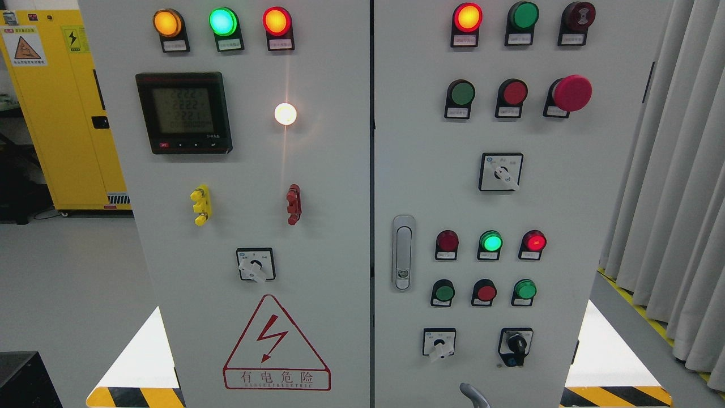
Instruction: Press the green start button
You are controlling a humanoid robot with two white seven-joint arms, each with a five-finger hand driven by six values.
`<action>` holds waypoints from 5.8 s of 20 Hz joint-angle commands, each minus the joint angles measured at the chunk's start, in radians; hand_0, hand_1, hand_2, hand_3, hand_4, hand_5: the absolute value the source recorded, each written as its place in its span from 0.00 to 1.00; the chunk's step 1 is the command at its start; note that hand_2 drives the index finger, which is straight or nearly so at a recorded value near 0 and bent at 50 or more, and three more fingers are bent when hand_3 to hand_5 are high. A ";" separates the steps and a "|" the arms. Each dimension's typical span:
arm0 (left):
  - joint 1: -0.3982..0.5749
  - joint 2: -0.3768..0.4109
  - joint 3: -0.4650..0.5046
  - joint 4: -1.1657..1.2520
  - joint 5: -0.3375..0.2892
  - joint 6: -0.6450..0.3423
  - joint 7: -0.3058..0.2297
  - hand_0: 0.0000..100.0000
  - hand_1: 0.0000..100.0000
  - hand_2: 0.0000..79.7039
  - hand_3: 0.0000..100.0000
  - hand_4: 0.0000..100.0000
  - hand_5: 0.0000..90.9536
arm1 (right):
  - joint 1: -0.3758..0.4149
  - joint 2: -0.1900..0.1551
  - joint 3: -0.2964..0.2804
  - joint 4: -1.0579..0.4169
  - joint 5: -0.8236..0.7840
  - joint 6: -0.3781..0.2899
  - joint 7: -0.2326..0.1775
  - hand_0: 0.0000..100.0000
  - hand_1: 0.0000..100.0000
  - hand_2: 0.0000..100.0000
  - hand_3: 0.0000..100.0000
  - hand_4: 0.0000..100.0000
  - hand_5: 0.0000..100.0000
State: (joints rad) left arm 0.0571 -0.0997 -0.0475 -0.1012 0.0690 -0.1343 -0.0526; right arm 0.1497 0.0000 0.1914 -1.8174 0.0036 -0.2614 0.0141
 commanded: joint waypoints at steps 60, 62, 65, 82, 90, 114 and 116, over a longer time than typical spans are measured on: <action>0.000 0.000 0.000 0.000 0.000 0.001 0.000 0.12 0.56 0.00 0.00 0.00 0.00 | -0.368 0.014 -0.135 0.073 1.145 -0.041 -0.063 0.74 1.00 0.00 0.94 0.94 1.00; 0.000 0.000 0.000 0.000 0.000 0.001 0.000 0.12 0.56 0.00 0.00 0.00 0.00 | -0.371 0.014 -0.133 0.073 1.151 -0.041 -0.063 0.75 1.00 0.00 0.94 0.94 1.00; 0.000 0.000 0.000 0.000 0.000 0.001 0.000 0.12 0.56 0.00 0.00 0.00 0.00 | -0.374 0.014 -0.133 0.075 1.158 -0.039 -0.062 0.77 1.00 0.00 0.94 0.94 1.00; 0.001 0.000 0.000 0.001 0.000 0.001 0.000 0.12 0.56 0.00 0.00 0.00 0.00 | -0.401 0.015 -0.142 0.168 1.136 -0.032 -0.063 0.81 1.00 0.00 0.94 0.95 1.00; 0.000 0.000 0.000 0.000 0.000 0.001 0.000 0.12 0.56 0.00 0.00 0.00 0.00 | -0.403 0.015 -0.150 0.178 1.101 -0.032 -0.063 0.84 1.00 0.00 0.94 0.95 1.00; 0.000 0.000 0.000 0.000 0.000 0.001 0.000 0.12 0.56 0.00 0.00 0.00 0.00 | -0.314 0.015 -0.098 0.090 0.709 -0.150 -0.077 1.00 1.00 0.00 0.86 0.87 0.97; 0.000 0.000 0.000 0.000 0.000 0.001 0.000 0.12 0.56 0.00 0.00 0.00 0.00 | -0.283 0.015 -0.096 0.063 0.588 -0.147 -0.074 0.97 1.00 0.00 0.72 0.76 0.84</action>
State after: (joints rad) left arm 0.0573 -0.0997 -0.0476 -0.1012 0.0690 -0.1337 -0.0526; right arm -0.1858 0.0000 0.0772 -1.6968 0.7965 -0.4054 -0.0640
